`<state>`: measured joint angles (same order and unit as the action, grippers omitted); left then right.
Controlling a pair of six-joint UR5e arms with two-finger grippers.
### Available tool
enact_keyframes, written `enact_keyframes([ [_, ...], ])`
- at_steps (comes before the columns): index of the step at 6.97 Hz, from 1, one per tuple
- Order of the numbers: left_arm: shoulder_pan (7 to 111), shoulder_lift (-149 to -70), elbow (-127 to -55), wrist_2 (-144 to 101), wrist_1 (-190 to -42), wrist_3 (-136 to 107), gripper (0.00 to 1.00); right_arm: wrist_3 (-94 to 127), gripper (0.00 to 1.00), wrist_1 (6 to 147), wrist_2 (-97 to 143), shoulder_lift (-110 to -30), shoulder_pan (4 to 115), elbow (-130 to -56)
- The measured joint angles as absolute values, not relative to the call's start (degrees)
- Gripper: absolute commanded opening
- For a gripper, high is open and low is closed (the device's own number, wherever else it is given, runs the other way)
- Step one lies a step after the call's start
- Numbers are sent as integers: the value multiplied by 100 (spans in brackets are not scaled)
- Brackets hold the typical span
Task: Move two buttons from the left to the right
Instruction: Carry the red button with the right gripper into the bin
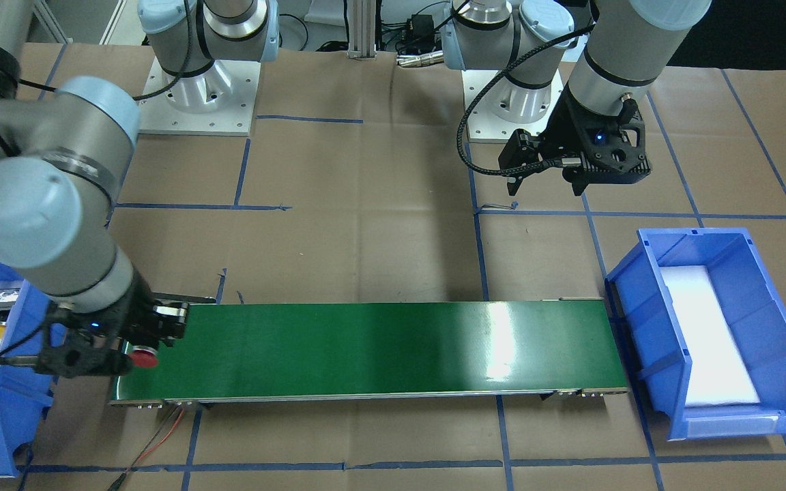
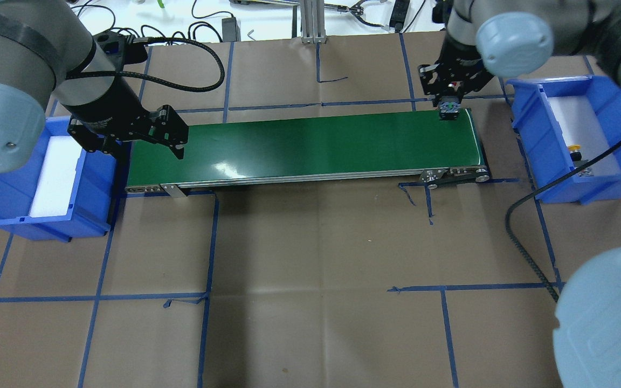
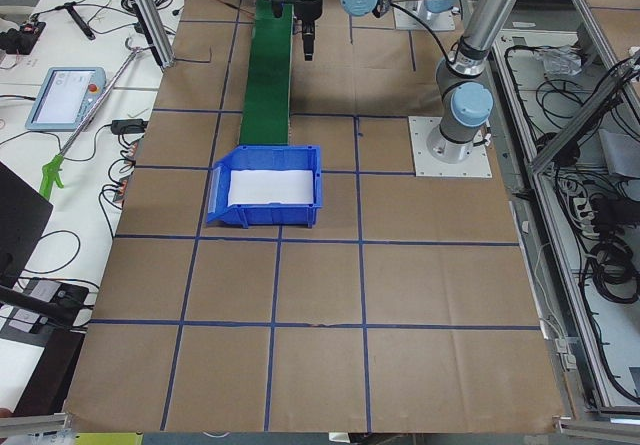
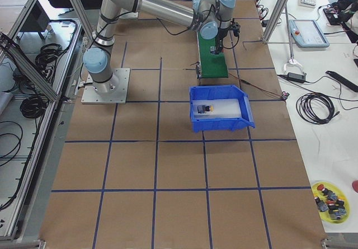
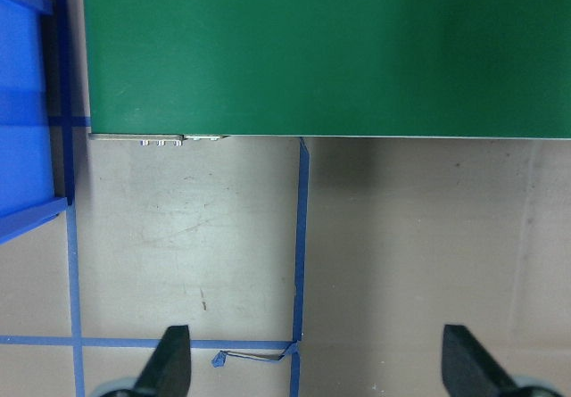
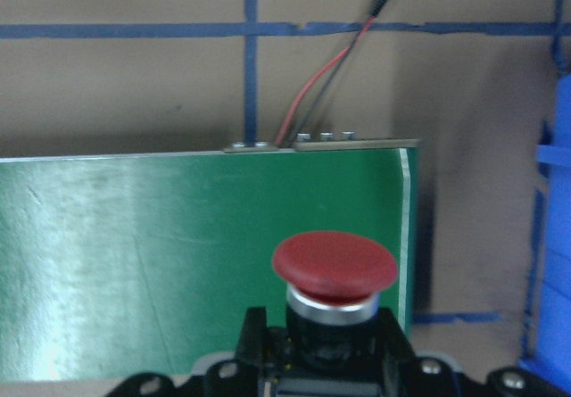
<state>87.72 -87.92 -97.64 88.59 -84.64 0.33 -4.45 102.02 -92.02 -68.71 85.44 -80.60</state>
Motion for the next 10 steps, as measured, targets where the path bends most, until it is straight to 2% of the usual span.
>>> enact_keyframes([
  [2, 8772, -8789, -9765, 8859, -8464, 27, 100, -1912, 3, 9364, -9213, -7148, 7519, -7520],
  [4, 8772, -8789, -9765, 8859, -8464, 26, 100, -3120, 2, 9346, -9161, -6955, 6688, -7266],
  [10, 8771, -8798, -9765, 8859, -8464, 26, 100, -3788, 2, 10573, -8865, -5599, 6351, -7386],
])
